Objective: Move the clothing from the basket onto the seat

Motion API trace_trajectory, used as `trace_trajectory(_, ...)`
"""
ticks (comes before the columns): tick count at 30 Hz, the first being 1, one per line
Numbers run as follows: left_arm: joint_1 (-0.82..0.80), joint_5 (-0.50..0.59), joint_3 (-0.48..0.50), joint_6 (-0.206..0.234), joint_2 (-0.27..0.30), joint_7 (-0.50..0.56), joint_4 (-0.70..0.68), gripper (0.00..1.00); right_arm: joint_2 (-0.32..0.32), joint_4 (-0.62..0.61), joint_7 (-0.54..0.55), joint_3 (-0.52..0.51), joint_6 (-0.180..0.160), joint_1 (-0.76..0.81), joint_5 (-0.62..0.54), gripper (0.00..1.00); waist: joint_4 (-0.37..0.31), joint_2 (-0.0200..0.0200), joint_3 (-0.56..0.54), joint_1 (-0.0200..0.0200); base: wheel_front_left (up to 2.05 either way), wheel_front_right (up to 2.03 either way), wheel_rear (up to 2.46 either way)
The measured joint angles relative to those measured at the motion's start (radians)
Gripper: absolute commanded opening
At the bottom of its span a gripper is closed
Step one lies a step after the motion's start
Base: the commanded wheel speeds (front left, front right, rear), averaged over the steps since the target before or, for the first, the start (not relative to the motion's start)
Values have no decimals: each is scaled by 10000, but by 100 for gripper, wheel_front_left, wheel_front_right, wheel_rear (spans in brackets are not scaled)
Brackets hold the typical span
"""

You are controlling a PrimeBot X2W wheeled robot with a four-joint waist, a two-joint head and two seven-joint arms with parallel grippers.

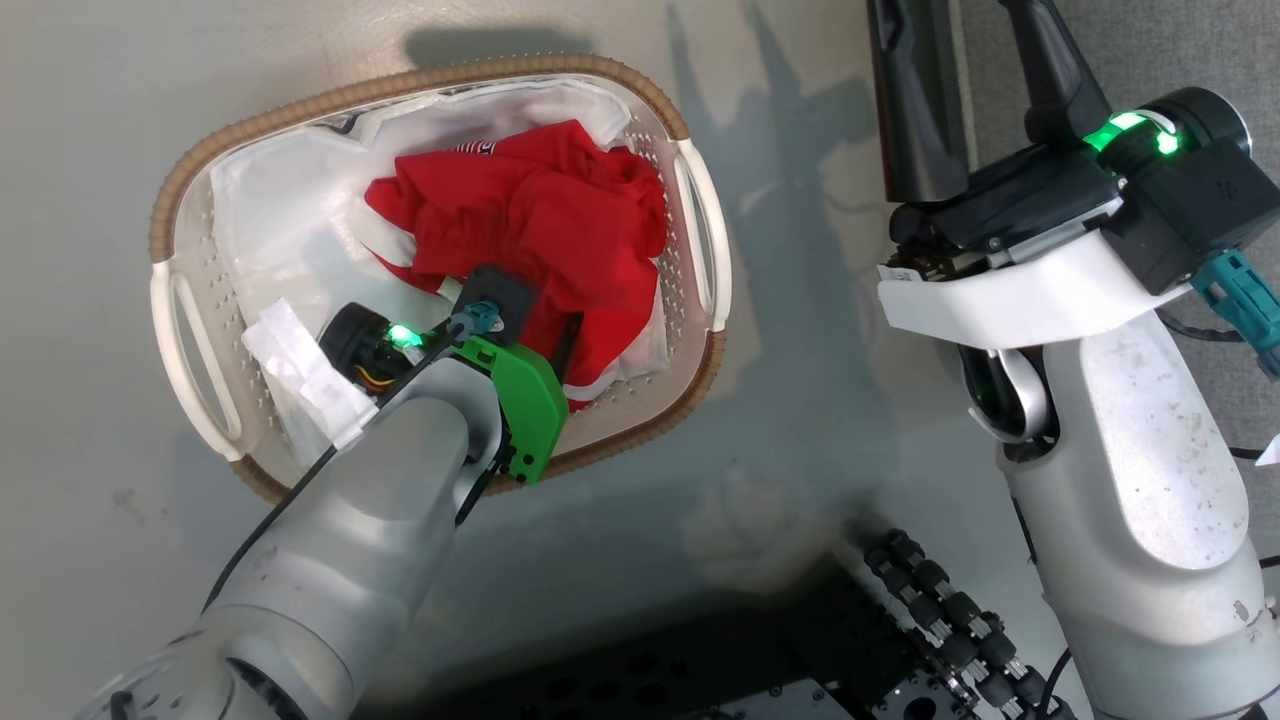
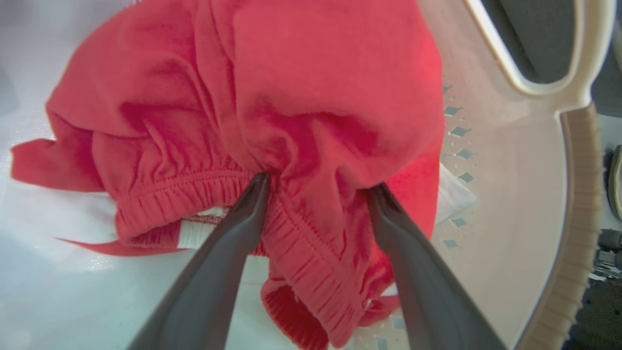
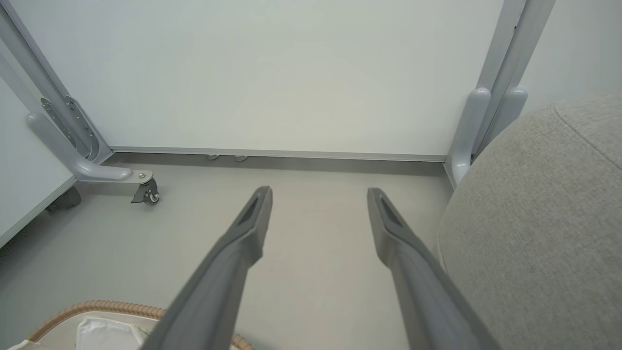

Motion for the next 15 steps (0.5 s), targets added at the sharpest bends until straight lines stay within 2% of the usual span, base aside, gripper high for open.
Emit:
trace_trajectory(11,-110,-520,-435,10,0,245,334,100,0,-29,0,6,0,38,-12,100,14,0,25,0,0,0,0)
trace_trajectory(12,-111,-539,-458,13,0,247,345,82,-2,-29,0,6,0,38,-13,100,15,0,20,0,0,0,0)
trace_trajectory(13,-111,-570,-493,13,0,249,353,43,-2,-29,0,0,0,38,-13,100,20,0,16,0,0,0,0)
trace_trajectory(14,-111,-623,-512,13,0,247,353,12,-2,-29,0,-4,0,38,-13,100,23,0,11,0,0,0,0)
trace_trajectory(15,-113,-669,-533,13,0,245,353,12,-2,-27,0,-4,0,37,-13,100,23,0,4,0,0,0,0)
